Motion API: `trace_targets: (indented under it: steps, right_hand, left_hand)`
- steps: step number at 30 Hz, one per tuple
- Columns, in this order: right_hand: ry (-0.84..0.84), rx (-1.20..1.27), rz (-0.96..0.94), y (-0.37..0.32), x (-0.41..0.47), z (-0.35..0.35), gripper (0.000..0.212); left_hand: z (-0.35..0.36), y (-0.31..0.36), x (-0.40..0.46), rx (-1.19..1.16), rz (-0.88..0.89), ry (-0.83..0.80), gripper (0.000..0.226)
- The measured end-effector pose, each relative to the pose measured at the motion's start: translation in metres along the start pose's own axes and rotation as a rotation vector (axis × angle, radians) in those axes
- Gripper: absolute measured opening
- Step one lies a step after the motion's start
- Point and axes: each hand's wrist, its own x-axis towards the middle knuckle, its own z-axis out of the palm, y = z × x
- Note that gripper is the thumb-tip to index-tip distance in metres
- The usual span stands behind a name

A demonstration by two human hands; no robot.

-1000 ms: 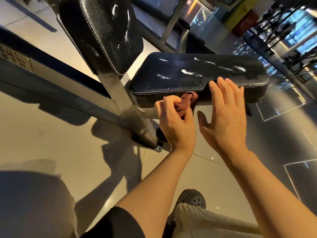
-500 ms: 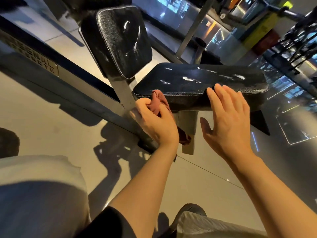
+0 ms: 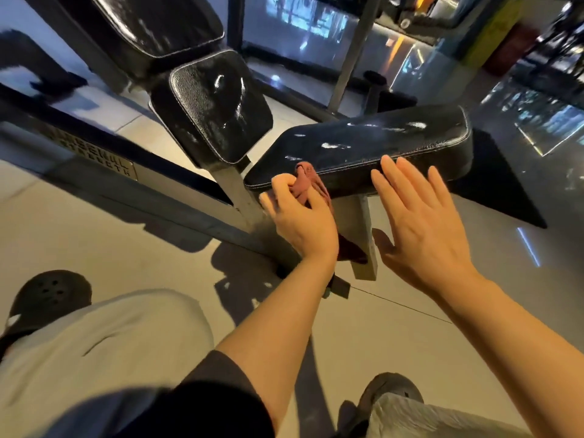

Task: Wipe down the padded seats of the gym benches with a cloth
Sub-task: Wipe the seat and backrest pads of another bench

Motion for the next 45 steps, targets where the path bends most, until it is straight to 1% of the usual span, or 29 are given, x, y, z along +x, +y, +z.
trace_targets:
  steps: [4,6,7,9,11,13,15,18,20,21,22,25,26,27,29,33,34,35,36,38,39,40,43,45]
  right_hand:
    - [0.046,0.029,0.037,-0.013,0.006,-0.004,0.093]
    - [0.082,0.056,0.022,-0.019,0.010,-0.006,0.083]
    - [0.095,0.071,0.014,-0.021,0.012,-0.007,0.077]
    - [0.103,0.090,0.013,-0.025,0.015,-0.008,0.068]
    - [0.088,0.091,0.025,-0.029,0.021,-0.009,0.065]
    - [0.071,0.103,0.026,-0.034,0.027,-0.010,0.063]
    - [0.061,0.131,0.027,-0.041,0.033,-0.010,0.058]
    - [0.059,0.149,0.053,-0.055,0.044,-0.007,0.049]
    - [0.052,0.154,0.079,-0.064,0.050,-0.004,0.047]
    - [0.049,0.158,0.090,-0.069,0.053,-0.003,0.047]
    - [0.047,0.161,0.099,-0.072,0.055,-0.003,0.046]
    - [0.044,0.173,0.122,-0.079,0.061,-0.003,0.045]
    - [0.047,0.175,0.130,-0.081,0.063,-0.003,0.045]
    - [0.051,0.173,0.136,-0.082,0.064,-0.003,0.045]
    - [0.055,0.163,0.145,-0.085,0.066,-0.001,0.046]
    - [0.072,0.173,0.176,-0.089,0.068,0.002,0.044]
    - [0.078,0.189,0.181,-0.089,0.068,0.002,0.043]
    - [0.077,0.210,0.185,-0.089,0.068,0.001,0.042]
    - [0.069,0.229,0.189,-0.089,0.067,0.000,0.043]
    - [0.063,0.239,0.202,-0.084,0.064,-0.002,0.045]
    - [0.069,0.235,0.213,-0.080,0.063,-0.002,0.045]
    - [0.076,0.233,0.226,-0.076,0.061,-0.003,0.044]
    - [0.092,0.235,0.238,-0.064,0.056,-0.003,0.046]
    - [0.095,0.227,0.216,-0.059,0.052,-0.003,0.049]
  left_hand:
    - [0.001,0.004,-0.007,0.024,0.144,-0.191,0.014]
    - [-0.003,0.001,-0.003,0.004,0.172,-0.230,0.016]
    - [-0.006,0.000,0.000,-0.001,0.162,-0.220,0.017]
    - [-0.015,-0.006,0.010,0.027,0.070,-0.122,0.019]
    - [-0.025,-0.014,0.023,0.072,-0.084,0.034,0.018]
    - [-0.034,-0.021,0.038,0.067,-0.237,0.127,0.017]
    - [-0.037,-0.024,0.042,0.076,-0.322,0.104,0.016]
    - [-0.034,-0.023,0.025,0.021,-0.264,-0.080,0.016]
    - [-0.036,-0.021,0.015,-0.014,-0.206,-0.187,0.016]
    - [-0.038,-0.022,0.016,-0.017,-0.193,-0.192,0.016]
    - [-0.040,-0.023,0.021,-0.017,-0.200,-0.159,0.015]
    - [-0.046,-0.026,0.047,-0.009,-0.295,0.047,0.007]
    - [-0.047,-0.027,0.055,-0.024,-0.339,0.087,0.007]
    - [-0.046,-0.026,0.060,-0.045,-0.377,0.085,0.007]
    - [-0.044,-0.022,0.061,-0.045,-0.412,-0.004,0.011]
    - [-0.037,-0.017,0.045,-0.053,-0.363,-0.263,0.015]
    - [-0.037,-0.016,0.043,-0.057,-0.353,-0.307,0.015]
    - [-0.038,-0.014,0.043,-0.060,-0.351,-0.307,0.014]
    - [-0.039,-0.014,0.044,-0.062,-0.365,-0.256,0.013]
    - [-0.041,-0.014,0.050,-0.065,-0.435,-0.080,0.011]
    - [-0.041,-0.014,0.052,-0.056,-0.470,-0.022,0.012]
    - [-0.041,-0.013,0.053,-0.043,-0.494,-0.011,0.013]
    - [-0.036,-0.005,0.044,-0.018,-0.476,-0.101,0.018]
    - [-0.032,-0.001,0.032,-0.008,-0.430,-0.204,0.024]
